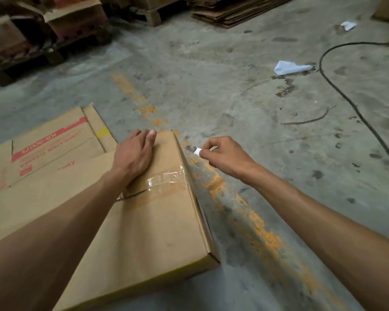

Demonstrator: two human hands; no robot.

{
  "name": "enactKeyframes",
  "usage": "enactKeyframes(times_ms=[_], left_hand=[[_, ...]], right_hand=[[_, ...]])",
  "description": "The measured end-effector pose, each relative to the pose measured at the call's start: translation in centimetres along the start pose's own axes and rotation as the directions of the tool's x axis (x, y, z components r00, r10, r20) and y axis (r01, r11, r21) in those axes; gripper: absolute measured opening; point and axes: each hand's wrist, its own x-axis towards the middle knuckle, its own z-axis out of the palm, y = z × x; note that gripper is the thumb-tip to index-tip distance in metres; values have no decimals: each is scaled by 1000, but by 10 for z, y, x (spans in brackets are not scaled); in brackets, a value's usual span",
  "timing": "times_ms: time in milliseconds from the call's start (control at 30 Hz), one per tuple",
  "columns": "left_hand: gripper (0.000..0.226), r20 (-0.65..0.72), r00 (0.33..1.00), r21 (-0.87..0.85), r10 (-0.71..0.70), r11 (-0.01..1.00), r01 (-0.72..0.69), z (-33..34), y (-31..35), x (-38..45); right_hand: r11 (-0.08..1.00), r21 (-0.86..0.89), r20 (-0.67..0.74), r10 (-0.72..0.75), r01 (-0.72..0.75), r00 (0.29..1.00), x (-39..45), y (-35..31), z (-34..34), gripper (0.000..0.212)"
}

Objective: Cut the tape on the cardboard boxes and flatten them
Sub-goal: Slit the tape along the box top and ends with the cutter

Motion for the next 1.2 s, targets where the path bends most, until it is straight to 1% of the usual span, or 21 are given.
enactKeyframes(times_ms=[167, 300, 433, 533, 667, 767, 833, 900, 1000, 1200], left_hand=[[57, -43, 999, -33, 24, 999, -25, 4, -4, 4], [57, -47, 995, -44, 83, 995, -85, 4, -7, 5], [55, -20, 994, -87, 108, 990, -109, 2, -9, 10], [58, 20, 996, -105, 81, 991, -79, 2, -12, 13], [69, 111, 993, -160, 29, 987, -11, -2, -14, 16], [78, 168, 986, -195, -4, 980, 37, -5, -13, 18], [81, 182, 983, -193, -15, 980, 51, -6, -11, 19], [84, 197, 980, -189, -37, 979, 75, -8, -10, 20], [90, 224, 972, -181, -67, 977, 109, -10, -7, 22], [102, 211, 975, -158, -64, 982, 99, -7, -10, 22]], right_hand=[[999, -30, 22, -16, 17, 1000, -4, -3, 3, 17], [999, -42, 6, -25, 25, 1000, -5, -7, 7, 17], [995, -84, 26, -51, 53, 998, -6, -13, 9, 28], [987, -144, 22, -65, 68, 998, -3, -17, 12, 23], [981, -172, -80, -102, 87, 992, 2, -20, 1, 13], [972, -219, -40, -92, 81, 995, 3, -15, -2, 11], [977, -202, -27, -76, 69, 997, 2, -11, 1, 15], [987, -150, -33, -69, 63, 997, -1, -6, 4, 19], [993, -88, -26, -78, 76, 997, -4, -2, 7, 19], [993, -74, 11, -86, 87, 996, -5, -4, 10, 17]])
